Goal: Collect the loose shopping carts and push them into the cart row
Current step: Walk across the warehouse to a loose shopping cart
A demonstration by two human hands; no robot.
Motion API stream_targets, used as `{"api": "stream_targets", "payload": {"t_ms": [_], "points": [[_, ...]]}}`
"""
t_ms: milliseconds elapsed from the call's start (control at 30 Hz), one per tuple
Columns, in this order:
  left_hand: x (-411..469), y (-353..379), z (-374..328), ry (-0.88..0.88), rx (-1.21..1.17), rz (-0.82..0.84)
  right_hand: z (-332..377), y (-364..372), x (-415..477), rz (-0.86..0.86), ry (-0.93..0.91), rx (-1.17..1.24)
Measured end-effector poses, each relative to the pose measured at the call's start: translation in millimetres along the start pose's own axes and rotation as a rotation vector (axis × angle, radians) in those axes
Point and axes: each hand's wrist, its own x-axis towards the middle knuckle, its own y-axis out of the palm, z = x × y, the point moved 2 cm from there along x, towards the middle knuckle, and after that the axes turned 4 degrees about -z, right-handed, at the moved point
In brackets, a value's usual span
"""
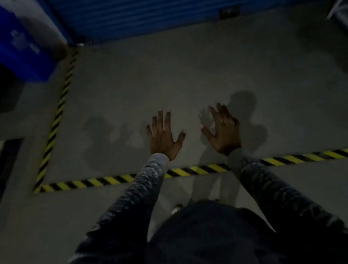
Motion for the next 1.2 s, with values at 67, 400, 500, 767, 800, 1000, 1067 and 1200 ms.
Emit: {"api": "stream_targets", "payload": {"t_ms": [67,400,500,767,800,1000,1067,1200], "points": [[-18,4,6,-0.071,-0.019,0.049,-4,12,-17,0.047,0.005,0.066],[-124,4,37,-0.423,-0.107,0.005,30,58,-43,0.442,-0.153,0.161],[-160,-8,52,-0.576,-0.093,-0.046,60,74,-51,0.530,-0.274,0.188],[-297,-62,90,-0.914,-0.075,-0.253,176,93,-115,0.748,-0.583,0.273],[-318,-68,95,-0.955,-0.064,-0.283,193,94,-129,0.785,-0.620,0.284],[-461,-97,109,-1.194,0.007,-0.451,284,101,-234,0.933,-0.837,0.355],[-509,-109,112,-1.250,0.053,-0.513,318,97,-273,0.929,-0.921,0.377],[-610,-149,115,-1.368,0.113,-0.712,392,83,-365,0.941,-1.051,0.498]]}}
